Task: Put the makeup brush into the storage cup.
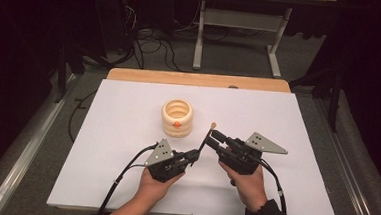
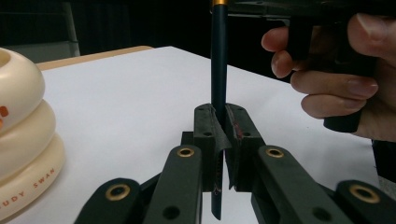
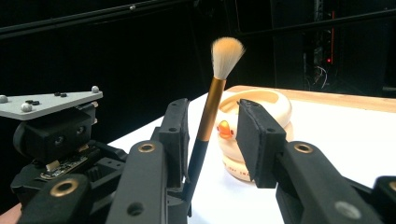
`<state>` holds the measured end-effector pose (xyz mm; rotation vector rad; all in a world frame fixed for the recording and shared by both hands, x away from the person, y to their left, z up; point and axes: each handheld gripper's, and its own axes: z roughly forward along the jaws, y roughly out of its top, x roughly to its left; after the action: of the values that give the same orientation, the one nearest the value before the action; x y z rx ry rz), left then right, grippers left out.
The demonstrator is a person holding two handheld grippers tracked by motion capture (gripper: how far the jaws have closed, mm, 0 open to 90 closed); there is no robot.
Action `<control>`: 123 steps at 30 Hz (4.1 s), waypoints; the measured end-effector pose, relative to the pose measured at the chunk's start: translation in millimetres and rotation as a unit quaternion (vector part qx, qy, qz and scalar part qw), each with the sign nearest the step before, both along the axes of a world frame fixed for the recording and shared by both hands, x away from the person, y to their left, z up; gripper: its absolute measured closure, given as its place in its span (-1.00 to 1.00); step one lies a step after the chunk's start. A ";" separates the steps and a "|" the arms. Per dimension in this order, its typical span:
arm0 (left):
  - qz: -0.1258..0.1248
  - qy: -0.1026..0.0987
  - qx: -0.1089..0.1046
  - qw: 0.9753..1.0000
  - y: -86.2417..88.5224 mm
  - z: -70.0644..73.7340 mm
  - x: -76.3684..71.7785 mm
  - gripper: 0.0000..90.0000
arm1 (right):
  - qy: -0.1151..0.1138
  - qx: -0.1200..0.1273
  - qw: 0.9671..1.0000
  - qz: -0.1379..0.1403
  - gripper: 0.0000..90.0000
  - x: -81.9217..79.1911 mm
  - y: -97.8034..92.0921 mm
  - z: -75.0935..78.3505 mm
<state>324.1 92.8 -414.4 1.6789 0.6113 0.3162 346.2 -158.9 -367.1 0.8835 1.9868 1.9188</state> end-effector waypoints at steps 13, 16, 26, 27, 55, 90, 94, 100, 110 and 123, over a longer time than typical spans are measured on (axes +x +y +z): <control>-0.003 -0.002 0.003 1.000 -3.3 -1.5 -1.0 0.87 | 0.007 0.006 1.000 0.000 0.65 0.1 2.0 -2.7; -0.004 -0.003 0.002 1.000 -3.5 -1.5 -1.2 0.87 | 0.008 0.004 1.000 0.002 0.70 -0.3 2.6 -3.2; -0.004 -0.005 0.006 1.000 -4.6 -2.1 -1.5 0.87 | 0.010 0.003 1.000 0.000 0.80 -0.3 3.4 -4.3; -0.004 -0.005 0.006 1.000 -4.8 -2.1 -1.6 0.87 | 0.011 0.003 1.000 0.001 0.80 -0.3 3.4 -4.4; -0.006 -0.003 0.018 1.000 -6.3 -4.5 -0.5 0.87 | 0.022 0.010 0.999 0.023 0.91 0.7 5.1 -7.0; 0.000 -0.002 0.019 1.000 -0.6 17.4 -0.8 0.76 | -0.004 -0.040 0.998 0.054 0.91 -7.9 23.5 -14.6; -0.001 -0.003 0.022 1.000 -1.3 17.3 -1.2 0.83 | -0.004 -0.041 0.998 0.054 0.91 -7.8 23.8 -14.9; -0.001 -0.005 0.023 1.000 -1.3 17.2 -1.1 0.84 | -0.005 -0.042 0.998 0.054 0.91 -7.6 23.7 -15.2; -0.002 -0.008 0.023 1.000 -1.2 17.2 -1.1 0.85 | -0.011 -0.046 0.998 0.050 0.78 -7.8 23.8 -15.3; 0.007 -0.010 0.021 1.000 3.1 17.3 0.5 0.85 | -0.011 -0.038 0.998 0.051 0.45 -6.9 21.3 -12.9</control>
<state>324.6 95.8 -397.1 1.7101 0.6053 0.3578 339.4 -137.7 -380.0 0.7528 2.1150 1.8817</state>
